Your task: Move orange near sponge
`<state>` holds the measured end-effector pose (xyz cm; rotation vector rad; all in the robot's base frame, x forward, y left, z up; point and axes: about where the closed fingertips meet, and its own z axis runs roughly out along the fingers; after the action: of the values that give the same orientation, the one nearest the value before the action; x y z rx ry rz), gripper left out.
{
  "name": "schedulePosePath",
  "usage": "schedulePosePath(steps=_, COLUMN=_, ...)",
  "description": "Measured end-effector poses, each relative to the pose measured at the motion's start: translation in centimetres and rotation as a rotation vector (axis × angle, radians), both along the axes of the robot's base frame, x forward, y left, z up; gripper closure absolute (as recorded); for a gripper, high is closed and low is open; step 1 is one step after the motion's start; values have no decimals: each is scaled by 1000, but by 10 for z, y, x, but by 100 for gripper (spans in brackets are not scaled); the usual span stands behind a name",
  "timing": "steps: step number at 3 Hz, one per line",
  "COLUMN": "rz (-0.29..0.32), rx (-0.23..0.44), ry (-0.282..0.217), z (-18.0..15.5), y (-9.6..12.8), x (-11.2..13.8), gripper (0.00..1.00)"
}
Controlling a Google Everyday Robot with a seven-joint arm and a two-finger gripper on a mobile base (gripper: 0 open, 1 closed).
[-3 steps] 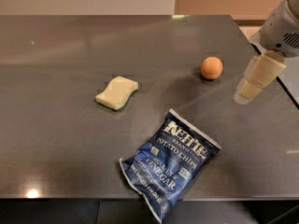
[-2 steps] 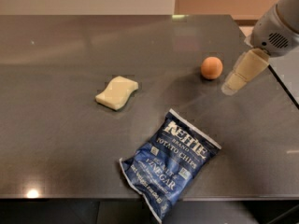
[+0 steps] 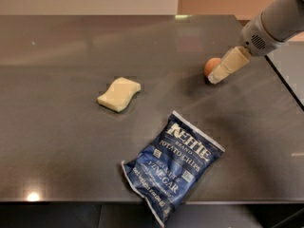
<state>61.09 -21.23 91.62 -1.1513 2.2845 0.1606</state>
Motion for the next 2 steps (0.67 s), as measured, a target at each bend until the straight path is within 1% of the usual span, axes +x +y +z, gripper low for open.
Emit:
schedulePosePath(steps=1, rz=-28, rx=30, ry=-26, z=-11, y=-1, x=30, gripper=0)
schedulePosePath(steps=2, rz=-45, rx=24, ry=-35, z=-19, y=-7, x=50, gripper=0)
